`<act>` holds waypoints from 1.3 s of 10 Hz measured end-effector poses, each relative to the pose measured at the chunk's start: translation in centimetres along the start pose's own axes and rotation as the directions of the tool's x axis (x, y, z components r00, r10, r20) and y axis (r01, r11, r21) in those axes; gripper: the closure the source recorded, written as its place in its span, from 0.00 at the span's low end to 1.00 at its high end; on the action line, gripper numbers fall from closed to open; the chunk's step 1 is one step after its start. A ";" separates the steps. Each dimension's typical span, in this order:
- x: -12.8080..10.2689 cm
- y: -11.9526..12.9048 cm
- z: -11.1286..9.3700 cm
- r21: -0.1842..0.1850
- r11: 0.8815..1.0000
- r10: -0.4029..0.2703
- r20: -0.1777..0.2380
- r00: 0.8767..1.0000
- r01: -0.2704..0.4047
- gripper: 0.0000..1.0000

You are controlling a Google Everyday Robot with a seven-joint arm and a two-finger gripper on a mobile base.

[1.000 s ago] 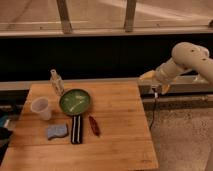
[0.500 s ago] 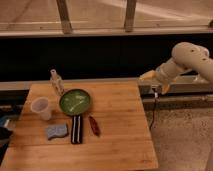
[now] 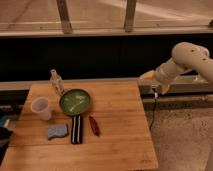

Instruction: Drag the pepper across the table

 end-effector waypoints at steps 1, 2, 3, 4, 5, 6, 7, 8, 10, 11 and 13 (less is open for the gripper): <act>0.0 0.0 0.0 0.000 1.000 0.000 0.000 1.000 0.000 0.20; 0.0 0.0 0.0 0.000 1.000 0.000 0.000 1.000 0.000 0.20; 0.0 0.0 0.0 0.000 1.000 0.000 0.000 1.000 0.000 0.20; 0.0 0.0 0.0 0.000 1.000 0.000 0.000 1.000 0.000 0.20; 0.0 0.0 0.0 0.000 1.000 0.000 0.000 1.000 0.000 0.20; 0.0 0.0 0.0 0.000 1.000 0.000 0.000 1.000 0.000 0.20; 0.0 0.0 0.0 0.000 1.000 -0.001 0.001 1.000 0.001 0.20; -0.1 0.0 -0.1 0.003 1.000 -0.002 0.000 1.000 0.002 0.20; -1.0 1.6 0.0 0.024 0.997 -0.072 -0.025 0.997 0.073 0.20; -0.9 2.7 0.6 0.033 0.994 -0.106 -0.043 0.993 0.107 0.20; 0.8 6.6 2.7 0.052 0.975 -0.211 -0.099 0.972 0.217 0.20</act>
